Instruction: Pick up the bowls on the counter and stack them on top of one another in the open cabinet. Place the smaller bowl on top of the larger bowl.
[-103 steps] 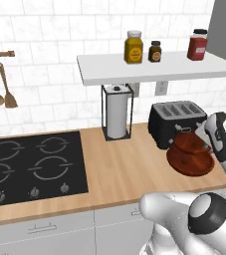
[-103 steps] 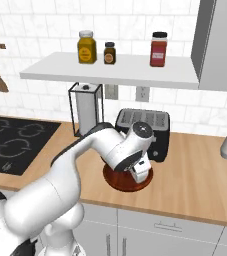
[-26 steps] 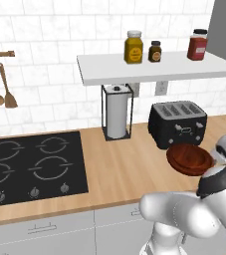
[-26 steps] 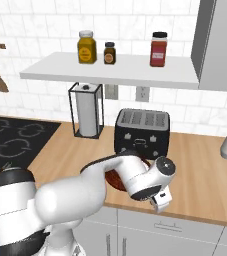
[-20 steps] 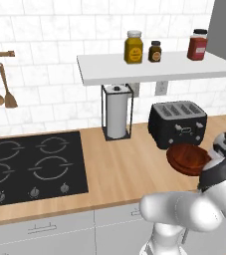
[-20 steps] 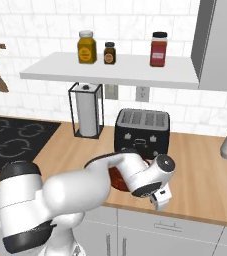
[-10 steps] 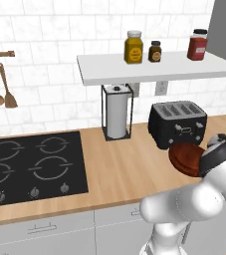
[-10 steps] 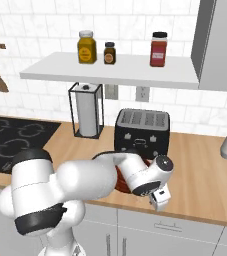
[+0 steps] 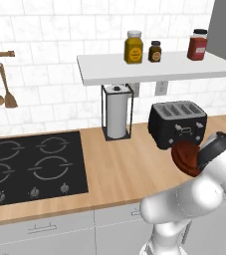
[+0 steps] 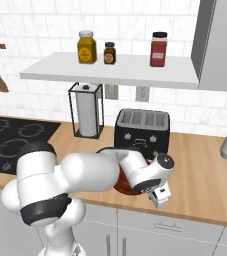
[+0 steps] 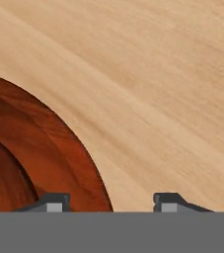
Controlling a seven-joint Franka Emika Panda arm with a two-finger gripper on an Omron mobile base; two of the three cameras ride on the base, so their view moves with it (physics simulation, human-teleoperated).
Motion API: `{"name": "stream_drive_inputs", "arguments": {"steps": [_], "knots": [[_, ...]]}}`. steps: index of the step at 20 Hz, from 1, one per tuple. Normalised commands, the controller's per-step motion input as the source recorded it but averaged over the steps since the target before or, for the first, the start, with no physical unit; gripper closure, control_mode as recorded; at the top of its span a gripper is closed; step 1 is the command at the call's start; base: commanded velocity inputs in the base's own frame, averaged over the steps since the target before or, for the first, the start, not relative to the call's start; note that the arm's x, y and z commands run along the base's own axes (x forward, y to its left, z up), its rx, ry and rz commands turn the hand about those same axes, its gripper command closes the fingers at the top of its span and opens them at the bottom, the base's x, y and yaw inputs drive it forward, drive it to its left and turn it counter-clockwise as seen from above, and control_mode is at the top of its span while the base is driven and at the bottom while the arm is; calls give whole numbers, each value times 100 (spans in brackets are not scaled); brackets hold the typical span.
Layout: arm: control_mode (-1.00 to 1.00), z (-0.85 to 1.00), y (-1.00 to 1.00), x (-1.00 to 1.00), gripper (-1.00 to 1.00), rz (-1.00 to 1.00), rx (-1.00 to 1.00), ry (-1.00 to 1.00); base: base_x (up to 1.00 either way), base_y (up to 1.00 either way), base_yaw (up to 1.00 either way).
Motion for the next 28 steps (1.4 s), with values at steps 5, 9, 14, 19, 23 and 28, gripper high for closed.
{"name": "stream_drive_inputs", "arguments": {"steps": [5,9,14,19,23,28], "knots": [[-100,-4,17,1,100,0,0,0,0,0,0],[-100,7,12,-1,100,0,0,-2,0,0,0],[-100,61,3,-31,100,1,0,-10,0,0,0],[-100,80,0,-25,100,5,-4,-9,0,0,0],[-100,89,0,-15,100,4,-5,-8,0,0,0],[-100,100,0,-23,100,3,-2,-13,0,0,0]]}}
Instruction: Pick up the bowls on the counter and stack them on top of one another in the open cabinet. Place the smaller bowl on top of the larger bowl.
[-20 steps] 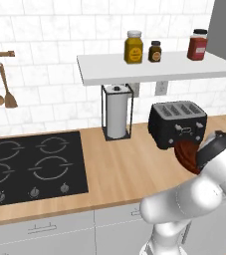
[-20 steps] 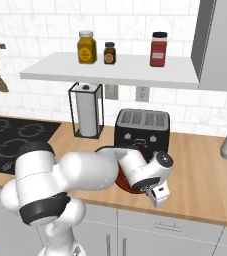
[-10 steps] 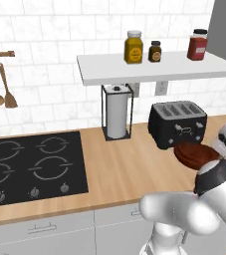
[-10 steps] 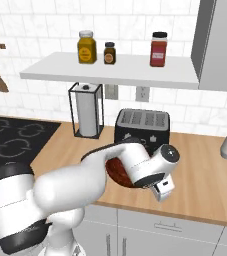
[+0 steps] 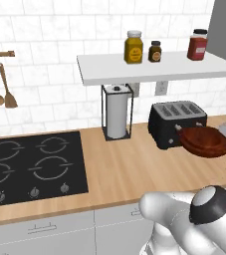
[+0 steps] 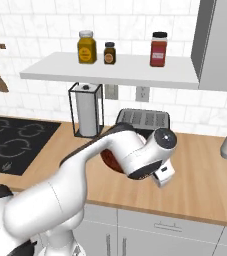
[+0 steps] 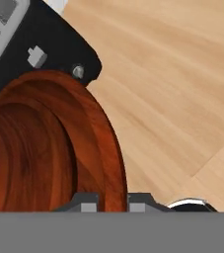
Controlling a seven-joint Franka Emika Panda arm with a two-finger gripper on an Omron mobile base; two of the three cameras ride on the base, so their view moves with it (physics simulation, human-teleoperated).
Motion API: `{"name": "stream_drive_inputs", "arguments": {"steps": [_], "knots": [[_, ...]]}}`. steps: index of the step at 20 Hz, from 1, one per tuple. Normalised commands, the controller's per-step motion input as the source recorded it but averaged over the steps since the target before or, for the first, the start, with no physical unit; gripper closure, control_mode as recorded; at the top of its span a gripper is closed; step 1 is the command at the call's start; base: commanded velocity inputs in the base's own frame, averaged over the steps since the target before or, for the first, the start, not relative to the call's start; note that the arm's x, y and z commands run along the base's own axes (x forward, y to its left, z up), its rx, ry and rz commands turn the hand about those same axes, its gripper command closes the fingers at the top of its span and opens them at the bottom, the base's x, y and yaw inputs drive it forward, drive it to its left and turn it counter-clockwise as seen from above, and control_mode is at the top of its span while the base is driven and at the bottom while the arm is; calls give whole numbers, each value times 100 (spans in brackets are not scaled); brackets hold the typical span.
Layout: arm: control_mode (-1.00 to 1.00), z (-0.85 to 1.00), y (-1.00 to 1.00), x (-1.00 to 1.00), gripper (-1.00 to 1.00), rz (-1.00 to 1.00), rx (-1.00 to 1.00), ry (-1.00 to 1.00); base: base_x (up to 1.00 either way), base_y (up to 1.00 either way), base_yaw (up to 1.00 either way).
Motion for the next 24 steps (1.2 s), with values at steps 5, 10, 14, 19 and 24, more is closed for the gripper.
{"name": "stream_drive_inputs", "arguments": {"steps": [5,10,14,19,24], "knots": [[-100,99,0,-7,100,5,-7,-29,0,0,0],[-100,100,0,-6,100,3,-3,-19,0,0,0],[-100,99,0,0,100,0,0,-12,0,0,0],[-100,83,0,12,100,0,0,-9,0,0,0],[-100,46,7,52,100,-1,0,-4,0,0,0]]}}
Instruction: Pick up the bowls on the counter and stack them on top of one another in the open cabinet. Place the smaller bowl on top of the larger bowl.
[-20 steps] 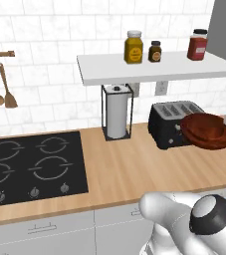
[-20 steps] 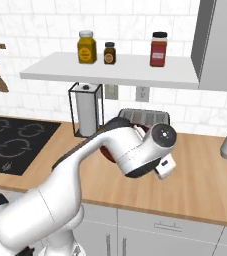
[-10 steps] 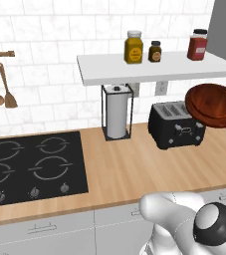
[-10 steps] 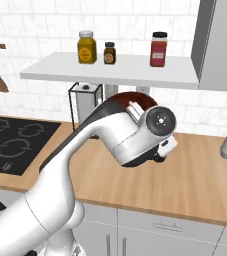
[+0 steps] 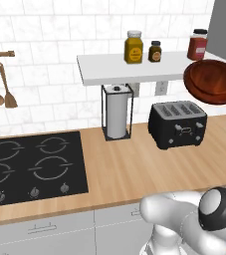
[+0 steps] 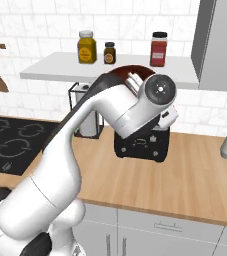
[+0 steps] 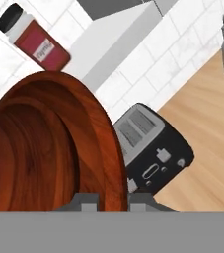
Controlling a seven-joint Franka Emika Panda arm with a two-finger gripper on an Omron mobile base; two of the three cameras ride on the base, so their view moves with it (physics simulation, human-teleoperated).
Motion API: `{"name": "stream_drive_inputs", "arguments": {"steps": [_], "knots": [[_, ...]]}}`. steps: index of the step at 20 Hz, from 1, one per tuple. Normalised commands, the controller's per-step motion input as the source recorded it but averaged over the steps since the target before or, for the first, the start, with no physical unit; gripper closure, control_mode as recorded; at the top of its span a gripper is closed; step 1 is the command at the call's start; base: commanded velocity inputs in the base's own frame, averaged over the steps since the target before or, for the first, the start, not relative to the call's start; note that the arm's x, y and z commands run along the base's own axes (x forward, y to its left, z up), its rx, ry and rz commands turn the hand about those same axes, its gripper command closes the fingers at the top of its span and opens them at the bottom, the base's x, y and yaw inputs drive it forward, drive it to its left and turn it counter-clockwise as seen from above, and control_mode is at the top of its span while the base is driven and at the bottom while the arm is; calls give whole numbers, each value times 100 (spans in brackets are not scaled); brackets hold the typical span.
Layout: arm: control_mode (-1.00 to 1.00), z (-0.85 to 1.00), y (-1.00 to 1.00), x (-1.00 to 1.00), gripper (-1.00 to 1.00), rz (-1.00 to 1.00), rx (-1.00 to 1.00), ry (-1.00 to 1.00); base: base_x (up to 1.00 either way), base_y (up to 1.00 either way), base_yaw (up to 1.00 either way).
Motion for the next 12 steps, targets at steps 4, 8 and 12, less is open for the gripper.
{"name": "stream_drive_inputs", "arguments": {"steps": [4,8,12], "knots": [[-100,24,1,79,100,-5,2,-3,0,0,0],[-100,36,0,73,100,-8,11,0,0,0,0],[-100,42,0,65,100,-8,17,1,0,0,0]]}}
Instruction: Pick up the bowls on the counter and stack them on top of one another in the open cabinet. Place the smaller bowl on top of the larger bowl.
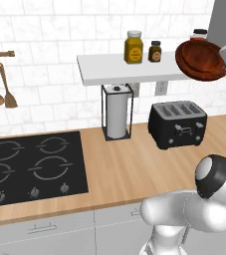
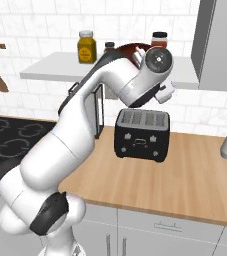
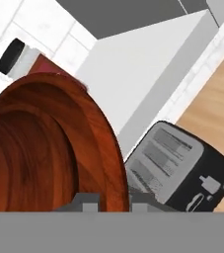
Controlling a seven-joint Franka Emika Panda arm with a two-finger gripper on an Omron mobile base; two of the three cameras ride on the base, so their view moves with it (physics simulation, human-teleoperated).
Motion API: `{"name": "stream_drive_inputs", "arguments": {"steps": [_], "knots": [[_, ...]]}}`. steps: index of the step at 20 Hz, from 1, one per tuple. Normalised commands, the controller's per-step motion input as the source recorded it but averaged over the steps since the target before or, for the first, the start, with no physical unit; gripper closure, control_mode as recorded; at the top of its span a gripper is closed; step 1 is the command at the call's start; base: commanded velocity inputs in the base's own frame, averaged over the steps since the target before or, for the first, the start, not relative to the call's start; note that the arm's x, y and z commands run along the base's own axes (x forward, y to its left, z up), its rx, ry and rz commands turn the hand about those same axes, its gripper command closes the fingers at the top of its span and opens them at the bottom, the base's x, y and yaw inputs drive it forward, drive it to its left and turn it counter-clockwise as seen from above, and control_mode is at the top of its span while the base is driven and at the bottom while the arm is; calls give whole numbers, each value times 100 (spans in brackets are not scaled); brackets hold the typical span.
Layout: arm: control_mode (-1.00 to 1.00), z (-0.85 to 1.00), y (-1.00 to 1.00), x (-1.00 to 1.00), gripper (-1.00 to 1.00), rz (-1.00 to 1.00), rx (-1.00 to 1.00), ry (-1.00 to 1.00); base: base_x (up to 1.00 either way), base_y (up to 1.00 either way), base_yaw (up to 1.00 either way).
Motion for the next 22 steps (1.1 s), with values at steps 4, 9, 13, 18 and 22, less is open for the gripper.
{"name": "stream_drive_inputs", "arguments": {"steps": [4,9,13,18,22], "knots": [[-100,36,0,58,100,-5,19,8,0,0,0],[-100,5,3,58,100,-1,10,13,0,0,0],[-100,0,14,41,100,0,0,3,0,0,0],[-100,0,1,25,100,0,-1,0,0,0,0],[-100,29,26,1,100,0,-7,0,0,0,0]]}}
